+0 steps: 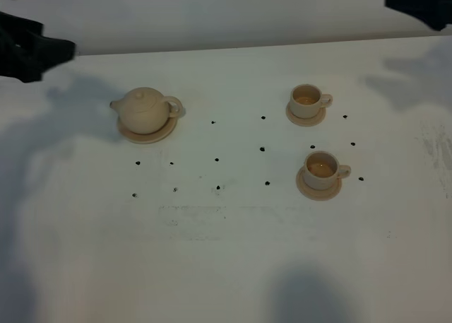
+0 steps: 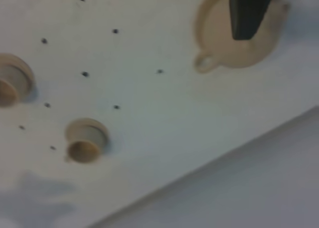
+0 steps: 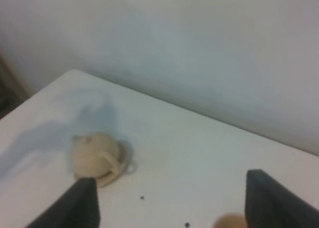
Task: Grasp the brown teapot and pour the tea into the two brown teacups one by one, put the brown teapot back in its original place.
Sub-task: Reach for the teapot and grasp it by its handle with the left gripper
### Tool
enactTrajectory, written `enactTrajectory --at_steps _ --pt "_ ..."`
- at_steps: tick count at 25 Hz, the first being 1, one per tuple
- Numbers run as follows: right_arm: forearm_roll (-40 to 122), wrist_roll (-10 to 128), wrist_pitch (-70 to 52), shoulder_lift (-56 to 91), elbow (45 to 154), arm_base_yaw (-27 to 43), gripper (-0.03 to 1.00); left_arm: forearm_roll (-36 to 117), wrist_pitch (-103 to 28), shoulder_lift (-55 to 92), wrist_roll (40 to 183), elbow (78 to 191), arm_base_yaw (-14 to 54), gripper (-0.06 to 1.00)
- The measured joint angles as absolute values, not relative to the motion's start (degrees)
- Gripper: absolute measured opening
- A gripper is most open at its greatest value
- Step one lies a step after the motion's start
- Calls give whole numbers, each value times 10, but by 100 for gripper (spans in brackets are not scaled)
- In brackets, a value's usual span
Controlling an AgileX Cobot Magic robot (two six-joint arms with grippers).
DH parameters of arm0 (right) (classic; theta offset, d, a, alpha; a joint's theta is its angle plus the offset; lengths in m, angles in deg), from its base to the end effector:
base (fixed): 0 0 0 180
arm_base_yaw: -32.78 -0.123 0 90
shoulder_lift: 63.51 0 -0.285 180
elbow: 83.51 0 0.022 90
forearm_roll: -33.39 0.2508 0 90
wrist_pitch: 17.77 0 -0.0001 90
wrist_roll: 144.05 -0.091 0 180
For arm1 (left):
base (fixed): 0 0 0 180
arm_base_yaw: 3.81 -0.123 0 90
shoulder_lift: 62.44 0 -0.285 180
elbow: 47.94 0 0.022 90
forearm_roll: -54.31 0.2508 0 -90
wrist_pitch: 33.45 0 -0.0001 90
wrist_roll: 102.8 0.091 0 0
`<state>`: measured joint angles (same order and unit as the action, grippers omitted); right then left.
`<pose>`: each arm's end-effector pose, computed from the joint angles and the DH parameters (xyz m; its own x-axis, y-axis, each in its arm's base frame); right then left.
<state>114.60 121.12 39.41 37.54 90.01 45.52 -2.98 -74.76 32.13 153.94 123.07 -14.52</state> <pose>0.3520 -0.0021 0.3222 -0.3808 -0.0238 -0.9244 -0.6581 0.7092 0.2529 0.3341 0.0117 0.3221 -0.4256 0.3073 -0.8512 0.5229 0.8511 0.0458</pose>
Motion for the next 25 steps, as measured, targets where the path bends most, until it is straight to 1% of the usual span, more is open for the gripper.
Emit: enactTrajectory --at_steps 5,9,13,20,25 --pt "1098 1148 382 348 900 474 59 31 -743 269 1449 1231 -164 52" --pt "1047 1099 348 309 900 474 59 101 -725 239 1349 1231 -165 51" --pt "1029 1062 342 259 900 474 59 152 -718 225 1257 1231 -165 51" --pt "937 952 315 166 900 474 59 162 -719 223 1179 1231 -164 51" --pt "835 827 312 104 900 474 59 159 -720 227 1139 1231 -157 51"
